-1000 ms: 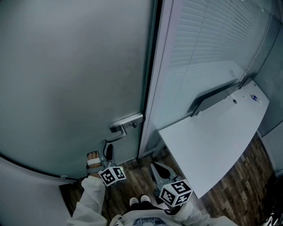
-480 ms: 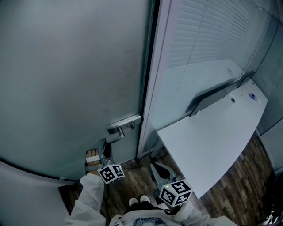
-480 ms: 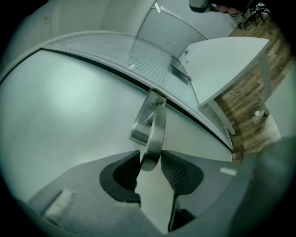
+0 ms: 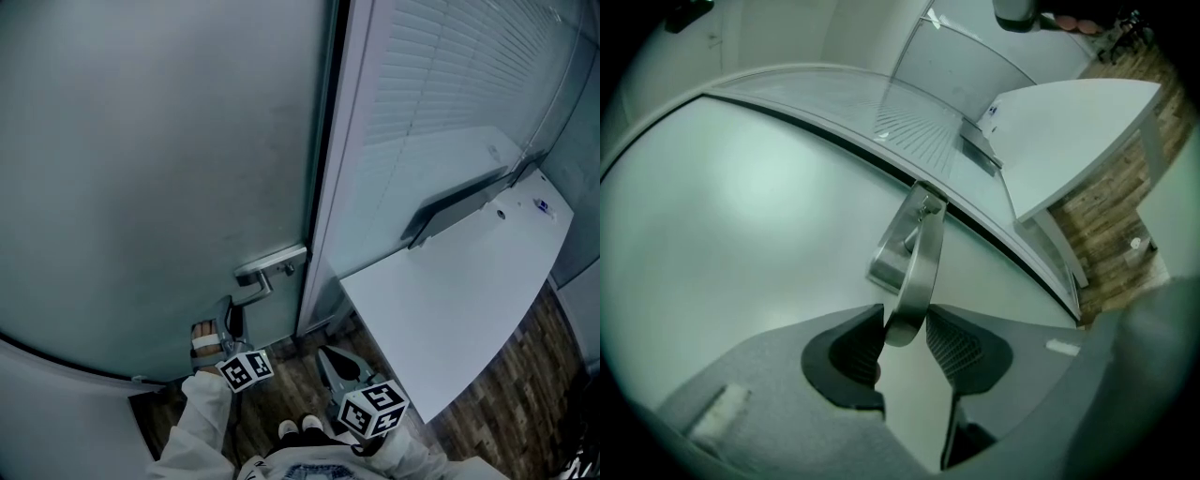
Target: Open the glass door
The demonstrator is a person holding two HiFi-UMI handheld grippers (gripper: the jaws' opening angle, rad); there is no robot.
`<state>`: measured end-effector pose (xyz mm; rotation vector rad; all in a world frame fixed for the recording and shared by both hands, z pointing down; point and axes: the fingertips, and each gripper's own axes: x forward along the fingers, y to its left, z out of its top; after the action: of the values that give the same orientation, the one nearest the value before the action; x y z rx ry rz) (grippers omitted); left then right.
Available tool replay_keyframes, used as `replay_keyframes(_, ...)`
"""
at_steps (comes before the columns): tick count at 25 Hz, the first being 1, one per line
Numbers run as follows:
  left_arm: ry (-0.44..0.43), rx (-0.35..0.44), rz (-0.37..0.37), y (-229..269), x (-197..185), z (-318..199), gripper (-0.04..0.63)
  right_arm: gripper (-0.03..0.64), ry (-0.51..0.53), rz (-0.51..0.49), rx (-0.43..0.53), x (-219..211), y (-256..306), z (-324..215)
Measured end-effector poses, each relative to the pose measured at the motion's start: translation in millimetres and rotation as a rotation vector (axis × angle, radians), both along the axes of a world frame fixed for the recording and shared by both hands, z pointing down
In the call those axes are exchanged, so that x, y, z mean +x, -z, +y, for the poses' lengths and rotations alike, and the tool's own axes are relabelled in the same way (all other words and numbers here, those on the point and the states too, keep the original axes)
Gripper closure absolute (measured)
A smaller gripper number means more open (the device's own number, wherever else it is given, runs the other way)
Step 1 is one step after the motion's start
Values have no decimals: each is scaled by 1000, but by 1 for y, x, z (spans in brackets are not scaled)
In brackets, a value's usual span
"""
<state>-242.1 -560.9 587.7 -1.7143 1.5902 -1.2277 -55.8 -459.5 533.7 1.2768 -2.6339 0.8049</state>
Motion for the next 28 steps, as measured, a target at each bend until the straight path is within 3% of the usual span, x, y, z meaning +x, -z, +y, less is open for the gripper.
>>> replay_keyframes(6,80,-10,197,-15,-2,-1,448,612,22,7,-4,-7,0,1)
replay_keyframes(9,106,-27,336,-29,0,-3,448,611,19,13,-1,-6,1,1)
replay_keyframes(11,117,-24,381,-32,1,-1,448,611,16,15,4,-5,3,1)
replay_keyframes(28,69,-35,361,-28,20,36,446,612,-4,6,3,6,8,19)
